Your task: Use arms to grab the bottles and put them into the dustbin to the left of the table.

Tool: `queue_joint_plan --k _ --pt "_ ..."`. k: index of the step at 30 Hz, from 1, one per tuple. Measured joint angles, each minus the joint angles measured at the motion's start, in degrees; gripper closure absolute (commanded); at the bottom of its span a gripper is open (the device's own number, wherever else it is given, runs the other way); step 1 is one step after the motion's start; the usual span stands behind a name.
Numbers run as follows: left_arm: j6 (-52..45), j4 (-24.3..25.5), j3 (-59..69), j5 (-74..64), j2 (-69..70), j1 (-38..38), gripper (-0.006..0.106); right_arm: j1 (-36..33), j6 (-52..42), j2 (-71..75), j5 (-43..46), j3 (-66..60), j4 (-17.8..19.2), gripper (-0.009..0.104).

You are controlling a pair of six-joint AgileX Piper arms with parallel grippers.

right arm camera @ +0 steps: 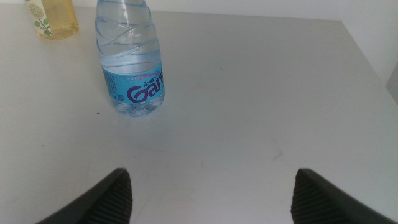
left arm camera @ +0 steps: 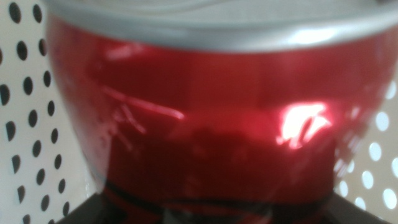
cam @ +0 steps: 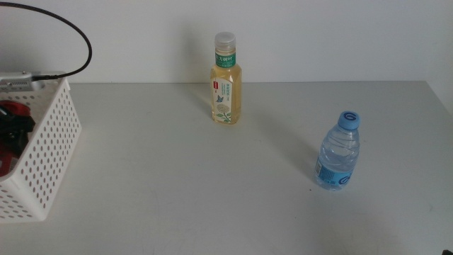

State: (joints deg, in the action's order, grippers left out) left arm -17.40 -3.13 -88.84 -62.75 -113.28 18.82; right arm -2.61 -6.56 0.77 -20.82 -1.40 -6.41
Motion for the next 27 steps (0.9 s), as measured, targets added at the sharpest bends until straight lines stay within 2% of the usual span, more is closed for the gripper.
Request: queue_joint_plan --k 4,5,10,12,18,23,27 --pt "0.0 -0.2 0.0 -0.27 0.0 0.0 0.084 0.0 0.0 0.0 0.0 0.0 0.0 0.03" --pt "0.0 -0.2 0.0 -0.47 0.0 0.0 0.067 0.0 0.0 0.0 0.0 0.0 0.0 0.03" --pt "-0.49 -0.2 0.0 -1.61 0.0 0.0 0.037 0.0 0.0 0.0 0.0 0.0 0.0 0.03" --pt "-0.82 -0.2 -0.06 -2.01 0.0 0.0 0.029 0.0 0.0 0.0 0.0 0.0 0.0 0.03" --pt "-0.43 1.42 -3.17 -5.79 0.0 -0.86 0.026 0.0 0.0 0.0 0.0 0.0 0.0 0.03" --pt "2.07 5.07 -6.53 -6.96 1.53 -4.36 0.026 0.0 0.0 0.0 0.0 0.0 0.0 0.03" --pt "4.82 5.56 -7.1 -7.41 5.56 -7.2 0.026 0.0 0.0 0.0 0.0 0.0 0.0 0.03"
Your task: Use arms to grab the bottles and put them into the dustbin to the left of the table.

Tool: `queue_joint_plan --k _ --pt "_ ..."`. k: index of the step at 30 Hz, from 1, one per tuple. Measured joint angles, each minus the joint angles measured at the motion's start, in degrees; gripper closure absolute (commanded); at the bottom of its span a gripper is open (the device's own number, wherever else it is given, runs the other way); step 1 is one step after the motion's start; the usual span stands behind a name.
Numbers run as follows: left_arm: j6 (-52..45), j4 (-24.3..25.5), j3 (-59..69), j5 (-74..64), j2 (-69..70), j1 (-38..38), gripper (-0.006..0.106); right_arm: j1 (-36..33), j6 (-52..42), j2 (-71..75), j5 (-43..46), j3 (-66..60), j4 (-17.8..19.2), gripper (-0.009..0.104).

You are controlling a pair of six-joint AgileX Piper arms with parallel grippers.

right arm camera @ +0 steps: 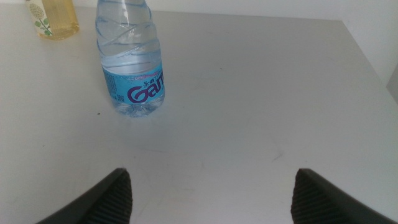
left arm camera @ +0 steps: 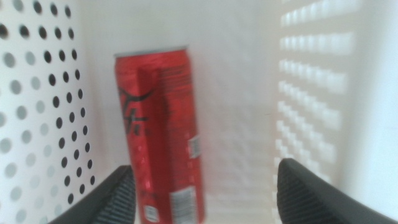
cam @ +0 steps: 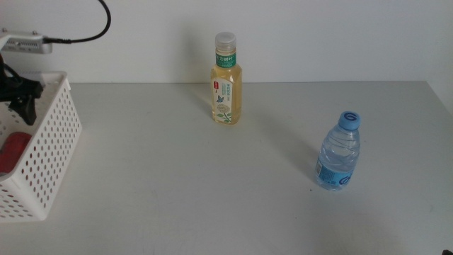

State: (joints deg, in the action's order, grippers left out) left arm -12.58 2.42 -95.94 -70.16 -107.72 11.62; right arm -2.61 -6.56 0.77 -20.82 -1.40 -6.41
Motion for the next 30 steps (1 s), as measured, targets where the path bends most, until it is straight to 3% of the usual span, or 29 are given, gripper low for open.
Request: queue_joint_plan --k 15,30 --pt "2.92 0.38 -0.15 -1.44 20.93 -18.5 0.026 0.0 0.0 0.0 0.0 0.0 0.0 0.03" --pt "6.86 2.76 4.64 0.3 32.73 -33.63 0.026 0.0 0.0 0.0 0.0 0.0 0.0 0.03"
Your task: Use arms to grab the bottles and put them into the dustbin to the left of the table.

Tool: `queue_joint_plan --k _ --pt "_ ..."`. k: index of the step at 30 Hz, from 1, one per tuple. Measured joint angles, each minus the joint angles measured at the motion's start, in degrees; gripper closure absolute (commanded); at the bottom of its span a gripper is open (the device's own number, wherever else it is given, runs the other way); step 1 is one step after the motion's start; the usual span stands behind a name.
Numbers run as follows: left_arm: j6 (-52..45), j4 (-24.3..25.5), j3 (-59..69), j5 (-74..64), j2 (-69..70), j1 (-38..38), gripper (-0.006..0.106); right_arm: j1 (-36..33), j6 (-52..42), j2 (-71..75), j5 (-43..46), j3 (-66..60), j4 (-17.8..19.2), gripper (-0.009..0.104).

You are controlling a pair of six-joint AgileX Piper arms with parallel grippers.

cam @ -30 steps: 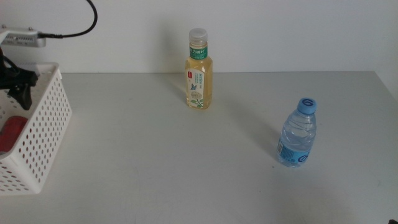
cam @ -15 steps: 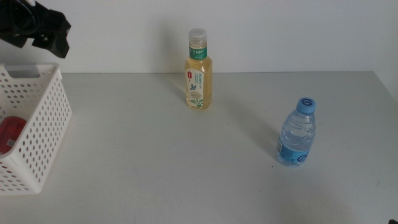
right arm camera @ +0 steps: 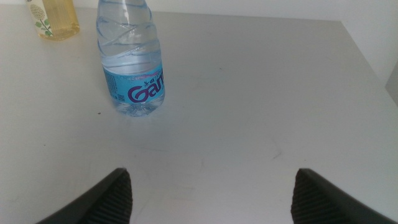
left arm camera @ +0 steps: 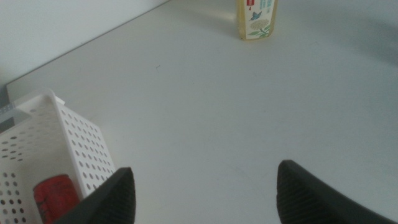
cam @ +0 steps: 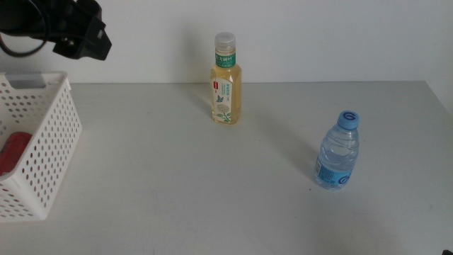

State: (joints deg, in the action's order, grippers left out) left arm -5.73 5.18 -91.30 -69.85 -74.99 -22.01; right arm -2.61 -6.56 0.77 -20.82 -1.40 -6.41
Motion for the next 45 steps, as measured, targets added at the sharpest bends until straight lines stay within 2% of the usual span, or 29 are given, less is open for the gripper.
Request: queue_joint_plan --k 4,11,21,31,38,45 --pt "3.2 2.43 8.49 9.15 4.67 -2.75 0.026 0.0 0.0 0.0 0.0 0.0 0.0 0.03" --pt "4.81 2.52 28.3 29.17 14.09 -3.28 0.026 0.0 0.0 0.0 0.0 0.0 0.0 0.03" --pt "4.81 -4.73 48.86 51.98 16.18 -3.28 0.026 0.0 0.0 0.0 0.0 0.0 0.0 0.03" --pt "4.82 -5.18 52.82 57.42 13.33 -3.28 0.026 0.0 0.0 0.0 0.0 0.0 0.0 0.03" --pt "4.82 -8.1 52.82 61.17 11.83 -3.28 0.026 0.0 0.0 0.0 0.0 0.0 0.0 0.03" --pt "4.87 -8.51 52.82 68.16 7.41 -3.28 0.023 0.0 0.0 0.0 0.0 0.0 0.0 0.03"
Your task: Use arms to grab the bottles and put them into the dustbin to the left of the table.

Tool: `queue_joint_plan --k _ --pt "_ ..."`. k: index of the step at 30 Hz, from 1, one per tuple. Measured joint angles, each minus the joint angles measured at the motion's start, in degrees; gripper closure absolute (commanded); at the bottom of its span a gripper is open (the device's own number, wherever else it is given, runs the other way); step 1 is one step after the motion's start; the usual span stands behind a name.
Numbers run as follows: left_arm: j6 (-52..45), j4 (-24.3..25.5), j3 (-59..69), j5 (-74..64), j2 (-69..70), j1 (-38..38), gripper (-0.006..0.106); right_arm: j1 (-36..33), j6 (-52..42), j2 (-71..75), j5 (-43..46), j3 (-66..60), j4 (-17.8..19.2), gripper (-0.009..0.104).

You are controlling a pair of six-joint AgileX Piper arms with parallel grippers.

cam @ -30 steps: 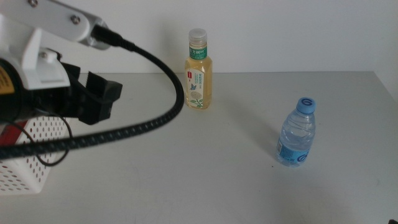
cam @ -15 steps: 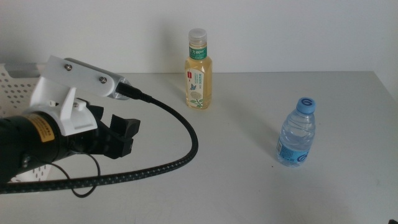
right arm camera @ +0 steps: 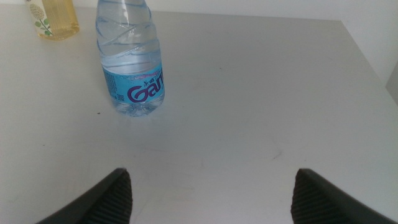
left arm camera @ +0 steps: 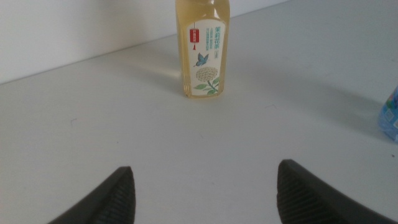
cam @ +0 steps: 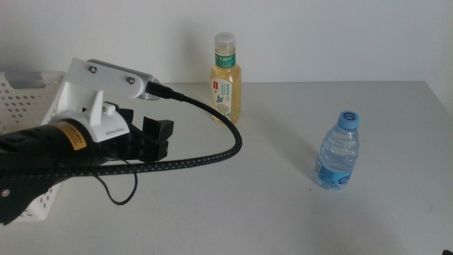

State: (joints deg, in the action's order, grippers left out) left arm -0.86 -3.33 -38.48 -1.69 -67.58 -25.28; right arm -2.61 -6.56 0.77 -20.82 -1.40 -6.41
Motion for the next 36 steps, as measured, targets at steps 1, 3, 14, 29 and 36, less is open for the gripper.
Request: queue_joint_plan --k 1,3,14,29,36 --pt "0.0 0.0 0.0 1.69 -0.91 0.0 0.02 0.0 0.0 0.0 0.0 0.0 0.0 0.03" --pt "0.0 0.0 0.0 4.41 -2.52 0.0 0.014 0.0 0.0 0.0 0.0 0.0 0.0 0.03" --pt "0.0 1.22 -4.57 18.76 -14.75 0.0 0.007 0.0 0.0 0.0 0.0 0.0 0.0 0.03" --pt "1.85 6.86 -11.08 39.52 -32.44 -1.34 0.007 0.0 0.0 0.0 0.0 0.0 0.0 0.03" --pt "1.91 6.68 -18.3 39.77 -37.89 -1.34 0.007 0.0 0.0 0.0 0.0 0.0 0.0 0.03"
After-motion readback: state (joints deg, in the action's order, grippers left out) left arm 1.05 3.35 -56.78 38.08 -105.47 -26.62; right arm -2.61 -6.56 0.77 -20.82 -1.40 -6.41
